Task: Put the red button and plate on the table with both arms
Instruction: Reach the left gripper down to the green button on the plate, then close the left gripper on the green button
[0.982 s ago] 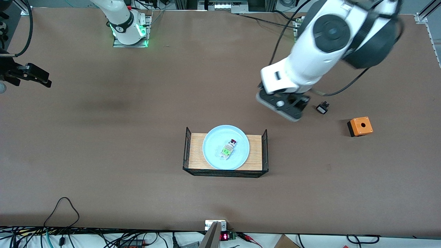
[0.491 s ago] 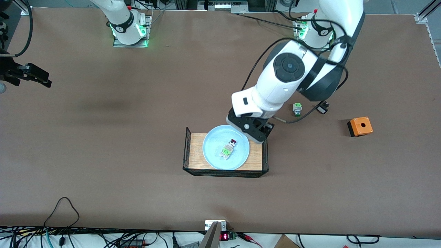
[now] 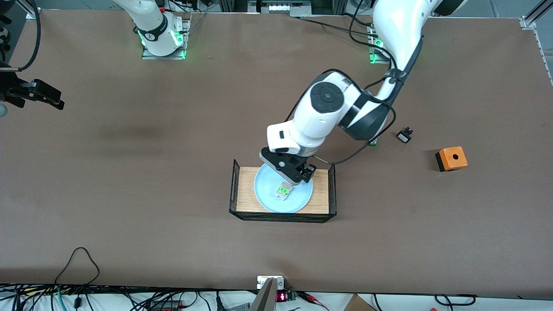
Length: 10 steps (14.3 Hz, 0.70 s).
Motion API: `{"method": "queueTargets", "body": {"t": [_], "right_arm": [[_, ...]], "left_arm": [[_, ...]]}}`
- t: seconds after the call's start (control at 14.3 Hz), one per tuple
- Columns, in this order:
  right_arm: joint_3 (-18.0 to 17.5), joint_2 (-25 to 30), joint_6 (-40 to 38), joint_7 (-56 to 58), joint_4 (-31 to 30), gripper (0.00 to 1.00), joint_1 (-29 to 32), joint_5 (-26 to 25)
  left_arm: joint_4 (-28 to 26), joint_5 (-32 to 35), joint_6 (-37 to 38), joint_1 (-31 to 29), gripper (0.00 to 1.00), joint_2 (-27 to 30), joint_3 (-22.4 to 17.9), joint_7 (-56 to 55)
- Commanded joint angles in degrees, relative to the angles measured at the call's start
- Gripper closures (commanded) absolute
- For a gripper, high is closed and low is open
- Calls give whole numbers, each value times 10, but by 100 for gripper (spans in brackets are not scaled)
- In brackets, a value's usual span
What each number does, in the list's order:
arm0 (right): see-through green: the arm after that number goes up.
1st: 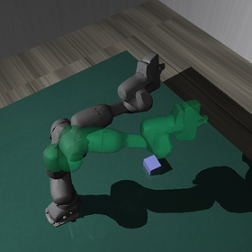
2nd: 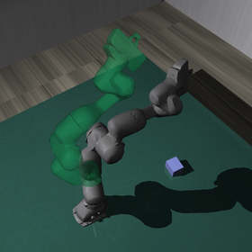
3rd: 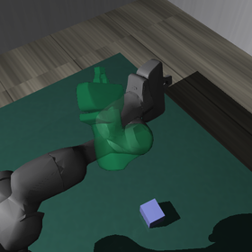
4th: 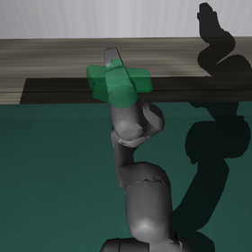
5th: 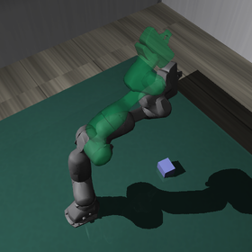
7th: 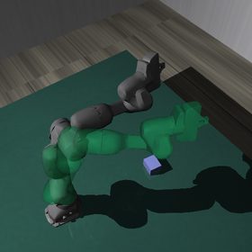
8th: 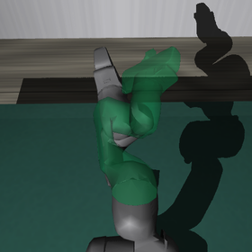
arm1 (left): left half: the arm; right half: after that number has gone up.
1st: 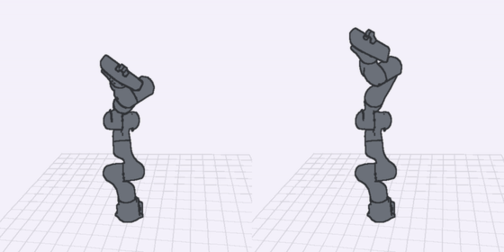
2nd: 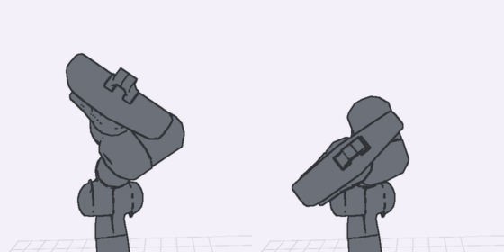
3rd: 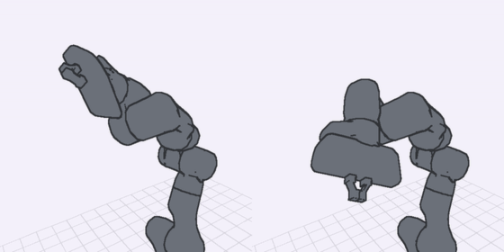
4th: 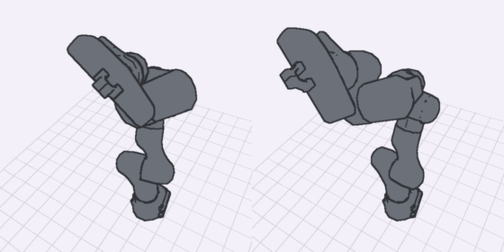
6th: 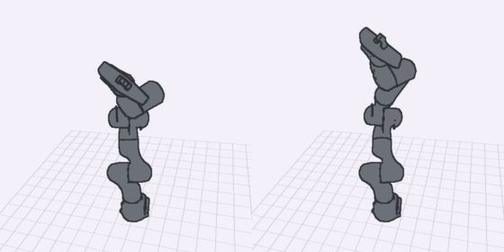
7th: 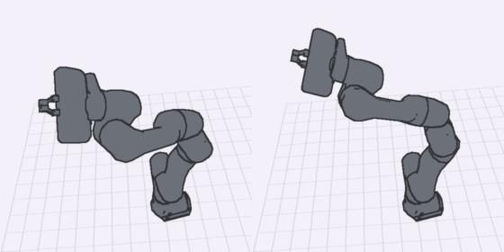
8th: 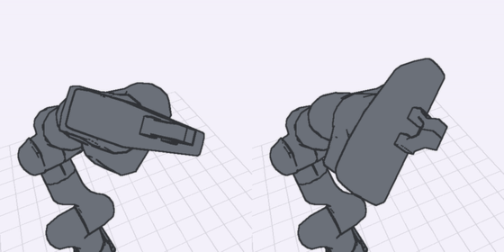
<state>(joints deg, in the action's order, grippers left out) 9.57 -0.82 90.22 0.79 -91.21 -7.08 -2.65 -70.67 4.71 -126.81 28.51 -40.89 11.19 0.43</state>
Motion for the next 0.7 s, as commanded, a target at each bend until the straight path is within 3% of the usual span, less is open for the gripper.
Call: {"method": "queueTargets", "body": {"t": [0.0, 0.49, 0.56, 0.63], "right_arm": [[1, 2, -2, 6, 2, 0, 5, 11], [1, 2, -1, 6, 2, 0, 5, 11], [1, 2, -1, 6, 2, 0, 5, 11], [1, 2, -1, 6, 2, 0, 5, 11]], "left_arm": [[25, 25, -6, 15, 0, -19, -12, 4], [19, 41, -75, 14, 0, -52, -20, 0], [19, 42, -75, 14, 5, -52, -20, 0], [18, 42, -75, 12, 26, -52, -20, 1]]}}
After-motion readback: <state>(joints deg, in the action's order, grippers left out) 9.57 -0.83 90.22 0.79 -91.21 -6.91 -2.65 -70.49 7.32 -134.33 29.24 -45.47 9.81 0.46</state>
